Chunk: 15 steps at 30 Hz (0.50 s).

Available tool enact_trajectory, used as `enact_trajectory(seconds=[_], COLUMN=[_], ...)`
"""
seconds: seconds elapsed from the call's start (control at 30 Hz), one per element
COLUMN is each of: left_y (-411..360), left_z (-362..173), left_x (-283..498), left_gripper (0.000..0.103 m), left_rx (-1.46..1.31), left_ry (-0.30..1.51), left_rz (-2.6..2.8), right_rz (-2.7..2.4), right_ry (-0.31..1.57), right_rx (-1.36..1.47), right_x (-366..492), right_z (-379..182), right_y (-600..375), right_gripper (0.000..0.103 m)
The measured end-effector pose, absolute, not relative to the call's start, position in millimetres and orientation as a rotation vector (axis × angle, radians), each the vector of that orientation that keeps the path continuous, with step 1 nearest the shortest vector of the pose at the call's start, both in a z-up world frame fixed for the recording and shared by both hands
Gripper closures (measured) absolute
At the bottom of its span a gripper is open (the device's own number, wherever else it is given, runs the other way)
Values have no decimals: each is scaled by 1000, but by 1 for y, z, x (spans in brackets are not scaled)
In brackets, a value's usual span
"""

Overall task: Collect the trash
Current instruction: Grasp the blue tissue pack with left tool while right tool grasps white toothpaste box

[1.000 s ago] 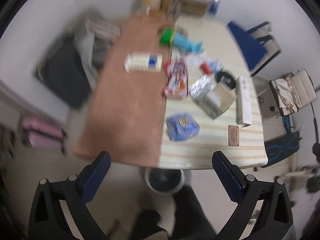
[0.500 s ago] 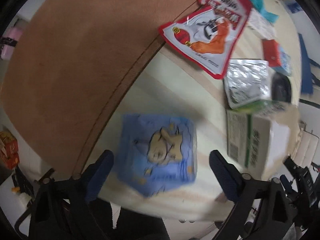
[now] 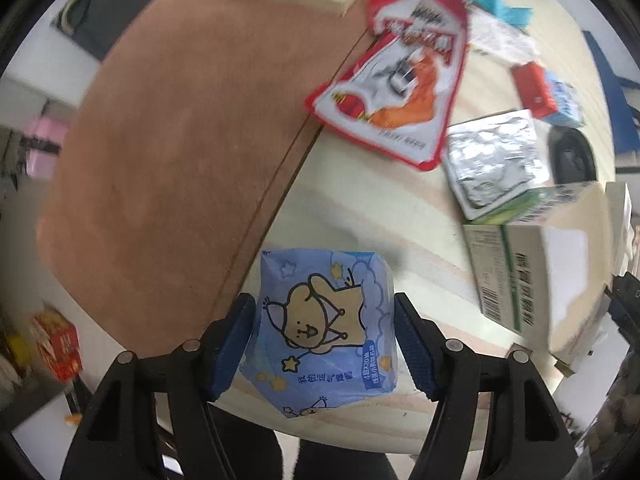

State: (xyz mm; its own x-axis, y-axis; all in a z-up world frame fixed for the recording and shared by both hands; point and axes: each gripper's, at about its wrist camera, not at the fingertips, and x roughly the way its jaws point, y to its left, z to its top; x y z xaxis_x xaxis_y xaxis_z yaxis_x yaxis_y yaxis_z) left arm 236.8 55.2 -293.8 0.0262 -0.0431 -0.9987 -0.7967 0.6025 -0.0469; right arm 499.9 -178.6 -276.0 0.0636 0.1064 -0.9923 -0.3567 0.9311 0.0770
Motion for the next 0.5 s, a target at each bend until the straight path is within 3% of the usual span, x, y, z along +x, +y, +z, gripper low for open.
enact_trajectory(seconds=[0.27,0.5], left_y=[11,-36], left_z=[-201,-130], left_x=[224,150], left_gripper=[37,37], left_rx=[-571,-422], left_ry=[1329,1226], left_rz=[574,452], right_rz=[388,419], right_ry=[1358,1258], right_rx=[-138,-127], right_x=[451,331], right_z=[-207,-165], right_y=[-207,-227], right_gripper=[55,55])
